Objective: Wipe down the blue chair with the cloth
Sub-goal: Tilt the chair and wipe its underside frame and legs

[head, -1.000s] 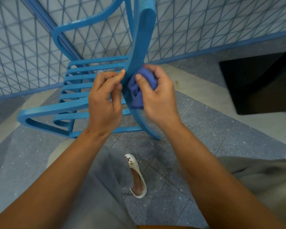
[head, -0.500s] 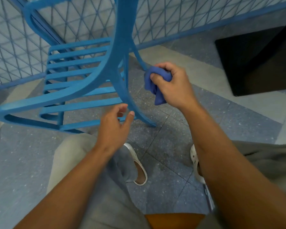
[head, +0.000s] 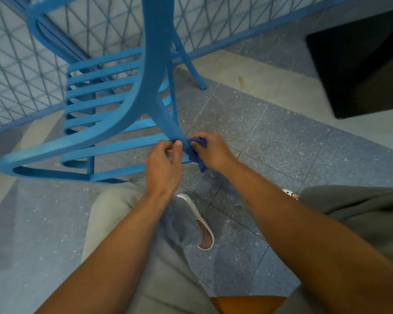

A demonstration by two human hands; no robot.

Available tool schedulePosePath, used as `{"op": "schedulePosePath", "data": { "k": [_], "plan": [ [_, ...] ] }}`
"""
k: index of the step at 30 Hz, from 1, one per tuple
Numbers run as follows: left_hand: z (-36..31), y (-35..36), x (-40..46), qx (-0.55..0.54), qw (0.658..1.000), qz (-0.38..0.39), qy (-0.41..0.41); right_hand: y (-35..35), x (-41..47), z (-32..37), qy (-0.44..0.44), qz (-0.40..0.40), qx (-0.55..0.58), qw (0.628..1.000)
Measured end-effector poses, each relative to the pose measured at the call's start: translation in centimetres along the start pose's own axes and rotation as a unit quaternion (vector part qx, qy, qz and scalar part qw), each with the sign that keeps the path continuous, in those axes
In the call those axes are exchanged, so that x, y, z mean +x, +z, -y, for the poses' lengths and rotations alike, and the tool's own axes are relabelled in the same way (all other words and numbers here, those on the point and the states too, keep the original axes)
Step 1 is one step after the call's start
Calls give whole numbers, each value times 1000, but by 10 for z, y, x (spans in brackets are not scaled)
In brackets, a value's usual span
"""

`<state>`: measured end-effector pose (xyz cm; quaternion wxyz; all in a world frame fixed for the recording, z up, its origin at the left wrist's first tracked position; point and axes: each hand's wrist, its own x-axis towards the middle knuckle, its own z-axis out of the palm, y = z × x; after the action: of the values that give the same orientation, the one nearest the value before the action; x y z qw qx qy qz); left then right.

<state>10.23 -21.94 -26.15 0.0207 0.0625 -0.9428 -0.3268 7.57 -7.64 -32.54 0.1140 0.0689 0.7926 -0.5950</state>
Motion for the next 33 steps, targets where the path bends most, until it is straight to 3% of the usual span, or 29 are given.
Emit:
{"op": "schedulePosePath", "data": {
  "k": [8, 12, 16, 23, 27, 33],
  "plan": [
    [-5, -9, 12, 109, 992, 51, 30, -9, 2, 25, 15, -11, 89, 996],
    [-1, -6, 10, 86, 992, 89, 13, -28, -13, 18, 108, -63, 103, 987],
    [-3, -10, 14, 41, 996, 73, -32, -55, -29, 0, 167, -84, 114, 976],
    [2, -2, 12, 137, 979, 153, -1, -68, -38, -27, 75, -22, 68, 995],
    [0, 3, 12, 111, 990, 79, -36, -44, -19, -49, 29, 7, 77, 997],
    [-6, 18, 16, 91, 996, 7, 13, 10, 6, -45, -75, -27, 129, 988]
  ]
}}
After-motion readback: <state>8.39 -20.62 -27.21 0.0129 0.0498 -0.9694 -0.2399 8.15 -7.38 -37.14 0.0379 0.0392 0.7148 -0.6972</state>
